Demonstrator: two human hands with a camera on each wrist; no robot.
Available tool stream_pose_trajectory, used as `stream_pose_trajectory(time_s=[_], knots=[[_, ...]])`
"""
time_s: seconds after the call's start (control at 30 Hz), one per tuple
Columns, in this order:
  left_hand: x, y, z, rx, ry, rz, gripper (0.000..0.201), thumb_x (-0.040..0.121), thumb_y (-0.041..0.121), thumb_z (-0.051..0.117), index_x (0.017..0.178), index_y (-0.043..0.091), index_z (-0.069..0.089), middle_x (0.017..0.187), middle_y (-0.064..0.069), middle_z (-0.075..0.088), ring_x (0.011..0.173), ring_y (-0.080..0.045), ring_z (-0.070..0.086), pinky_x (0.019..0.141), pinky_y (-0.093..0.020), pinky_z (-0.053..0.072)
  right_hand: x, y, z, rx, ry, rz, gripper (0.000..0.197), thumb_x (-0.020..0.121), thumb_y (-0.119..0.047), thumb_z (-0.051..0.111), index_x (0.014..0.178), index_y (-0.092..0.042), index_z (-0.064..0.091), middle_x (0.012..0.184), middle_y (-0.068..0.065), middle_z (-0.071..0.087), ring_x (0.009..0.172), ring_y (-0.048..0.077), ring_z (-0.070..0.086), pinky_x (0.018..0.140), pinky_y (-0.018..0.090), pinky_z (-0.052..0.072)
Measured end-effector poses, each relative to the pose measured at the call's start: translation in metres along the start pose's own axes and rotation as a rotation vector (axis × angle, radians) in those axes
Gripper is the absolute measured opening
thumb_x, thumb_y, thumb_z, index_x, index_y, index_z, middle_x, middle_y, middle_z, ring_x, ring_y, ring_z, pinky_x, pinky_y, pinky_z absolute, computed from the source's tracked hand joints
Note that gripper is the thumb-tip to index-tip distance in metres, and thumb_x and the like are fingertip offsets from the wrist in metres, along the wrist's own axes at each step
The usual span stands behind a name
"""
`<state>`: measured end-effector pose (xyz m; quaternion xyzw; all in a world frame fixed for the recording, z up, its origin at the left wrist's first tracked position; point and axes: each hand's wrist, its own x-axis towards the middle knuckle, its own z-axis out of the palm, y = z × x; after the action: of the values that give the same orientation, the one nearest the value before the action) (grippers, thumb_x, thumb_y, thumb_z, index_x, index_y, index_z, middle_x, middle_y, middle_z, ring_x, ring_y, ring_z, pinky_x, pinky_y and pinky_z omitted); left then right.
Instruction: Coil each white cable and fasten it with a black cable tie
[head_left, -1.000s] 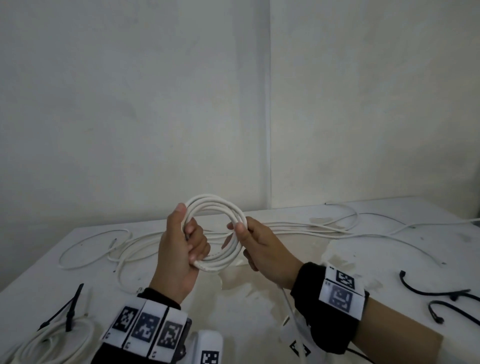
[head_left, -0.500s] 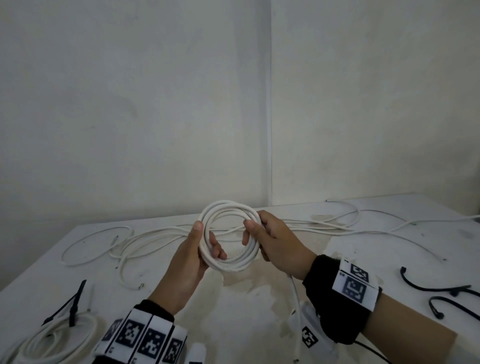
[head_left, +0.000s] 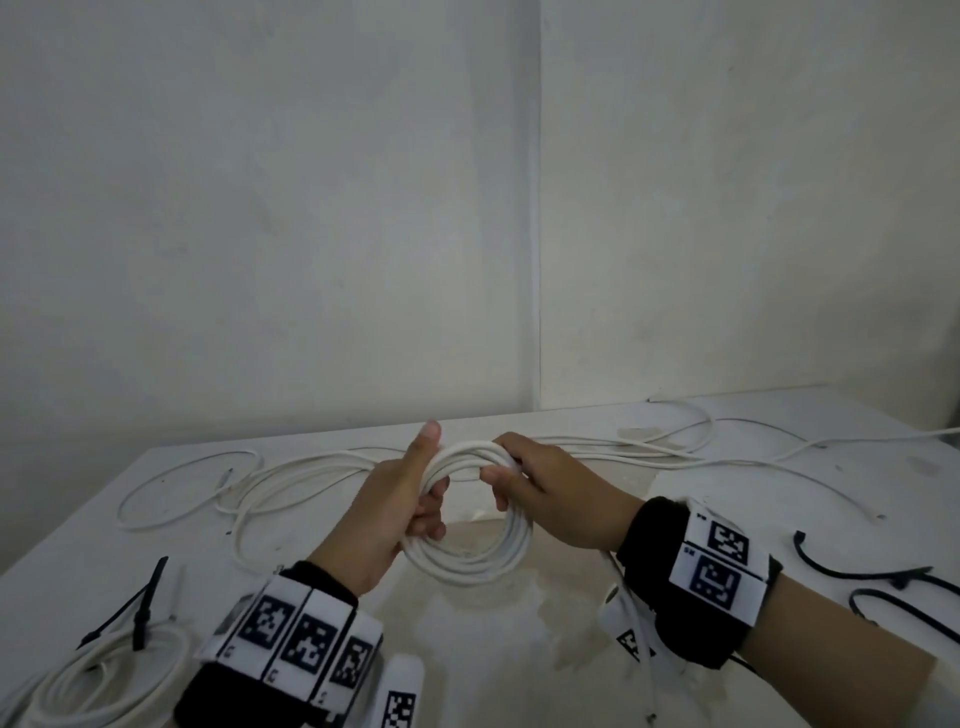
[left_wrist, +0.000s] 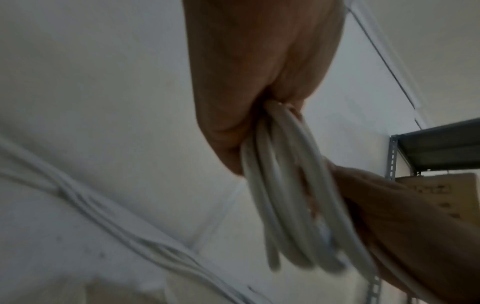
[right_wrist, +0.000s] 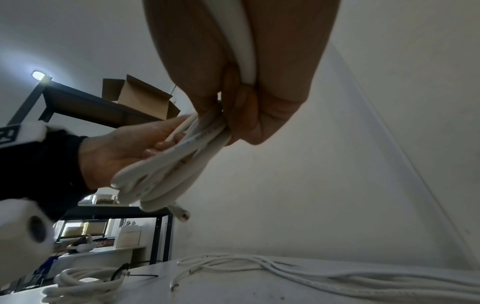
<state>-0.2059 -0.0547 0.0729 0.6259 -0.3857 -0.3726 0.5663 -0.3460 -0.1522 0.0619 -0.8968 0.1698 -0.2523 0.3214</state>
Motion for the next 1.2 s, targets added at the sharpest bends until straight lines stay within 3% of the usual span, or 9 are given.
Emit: stream_pose_trajectory(time_s=[0.1, 0.23, 0.33, 0.43, 0.53, 0.67, 1.0, 1.1, 1.2], knots=[[0.000, -0.004, 0.012, -0.158, 0.176, 0.001, 0.053, 0.093, 0.042, 0.045, 0.053, 0.009, 0.044, 0.040, 0.001, 0.028, 0.033, -0.011, 0.026, 0.040, -0.021, 0.035, 0.002, -0.004, -0.002, 0.052, 0.042, -0.007, 0.009, 0.095, -0.031, 0.047, 0.091, -0.024, 0.050, 0.066, -0.012, 0.055, 0.057, 0.002, 0.047, 0.058, 0.015, 0.038], [0.000, -0.008, 0.017, -0.416, 0.271, 0.025, 0.047, 0.094, 0.041, 0.043, 0.059, 0.010, 0.043, 0.037, 0.005, 0.034, 0.031, -0.008, 0.026, 0.039, -0.021, 0.034, 0.003, -0.003, -0.001, 0.181, 0.128, -0.004, 0.012, 0.094, -0.028, 0.048, 0.101, -0.020, 0.054, 0.070, -0.011, 0.059, 0.059, 0.000, 0.048, 0.059, 0.015, 0.039], [0.000, -0.015, 0.018, -0.480, 0.193, 0.036, 0.048, 0.096, 0.042, 0.040, 0.061, 0.010, 0.045, 0.037, 0.006, 0.034, 0.031, -0.008, 0.028, 0.046, -0.024, 0.041, 0.002, -0.001, -0.002, 0.162, 0.170, -0.001, 0.013, 0.095, -0.026, 0.046, 0.102, -0.019, 0.054, 0.068, -0.010, 0.056, 0.056, 0.001, 0.047, 0.057, 0.015, 0.038], [-0.001, -0.014, 0.007, -0.267, -0.019, 0.004, 0.058, 0.094, 0.047, 0.034, 0.058, 0.006, 0.053, 0.040, -0.003, 0.043, 0.039, -0.016, 0.050, 0.064, -0.034, 0.046, -0.002, 0.000, -0.008, 0.023, 0.126, 0.009, 0.015, 0.096, -0.029, 0.044, 0.104, -0.020, 0.053, 0.064, -0.011, 0.053, 0.057, 0.004, 0.047, 0.058, 0.018, 0.038], [-0.001, -0.001, -0.001, 0.010, -0.158, -0.046, 0.069, 0.090, 0.059, 0.030, 0.057, 0.004, 0.058, 0.047, -0.010, 0.051, 0.047, -0.025, 0.056, 0.058, -0.030, 0.050, -0.004, -0.004, -0.007, -0.208, 0.000, -0.041, 0.026, 0.096, -0.034, 0.043, 0.114, -0.018, 0.053, 0.068, -0.009, 0.056, 0.065, 0.015, 0.053, 0.065, 0.026, 0.041], [-0.006, 0.002, 0.014, 0.206, -0.062, 0.071, 0.052, 0.089, 0.049, 0.046, 0.053, 0.012, 0.042, 0.042, 0.002, 0.034, 0.035, -0.012, 0.030, 0.039, -0.019, 0.031, -0.003, -0.006, -0.002, -0.261, -0.006, -0.107, 0.031, 0.094, -0.036, 0.045, 0.113, -0.014, 0.054, 0.074, -0.002, 0.060, 0.070, 0.022, 0.058, 0.068, 0.034, 0.043], [-0.011, -0.007, 0.026, -0.240, 0.206, 0.030, 0.049, 0.094, 0.039, 0.044, 0.053, 0.015, 0.031, 0.038, 0.006, 0.023, 0.033, -0.009, 0.020, 0.035, -0.019, 0.024, -0.002, -0.004, -0.003, 0.045, 0.134, -0.016, 0.012, 0.093, -0.031, 0.049, 0.097, -0.022, 0.056, 0.064, -0.011, 0.056, 0.059, 0.002, 0.051, 0.060, 0.016, 0.039], [-0.009, -0.009, 0.024, -0.284, 0.137, 0.021, 0.047, 0.095, 0.037, 0.042, 0.055, 0.013, 0.035, 0.039, 0.003, 0.027, 0.034, -0.011, 0.026, 0.038, -0.021, 0.031, -0.005, -0.002, -0.004, 0.004, 0.158, 0.005, 0.009, 0.095, -0.032, 0.045, 0.090, -0.024, 0.048, 0.063, -0.008, 0.052, 0.054, 0.005, 0.047, 0.059, 0.022, 0.039], [-0.006, -0.004, 0.017, -0.111, -0.007, 0.024, 0.048, 0.098, 0.030, 0.036, 0.056, 0.008, 0.047, 0.042, -0.004, 0.041, 0.039, -0.017, 0.042, 0.049, -0.028, 0.045, -0.009, 0.000, -0.007, -0.073, 0.131, -0.001, 0.010, 0.095, -0.033, 0.043, 0.086, -0.028, 0.044, 0.067, -0.001, 0.053, 0.060, 0.016, 0.049, 0.063, 0.033, 0.041]])
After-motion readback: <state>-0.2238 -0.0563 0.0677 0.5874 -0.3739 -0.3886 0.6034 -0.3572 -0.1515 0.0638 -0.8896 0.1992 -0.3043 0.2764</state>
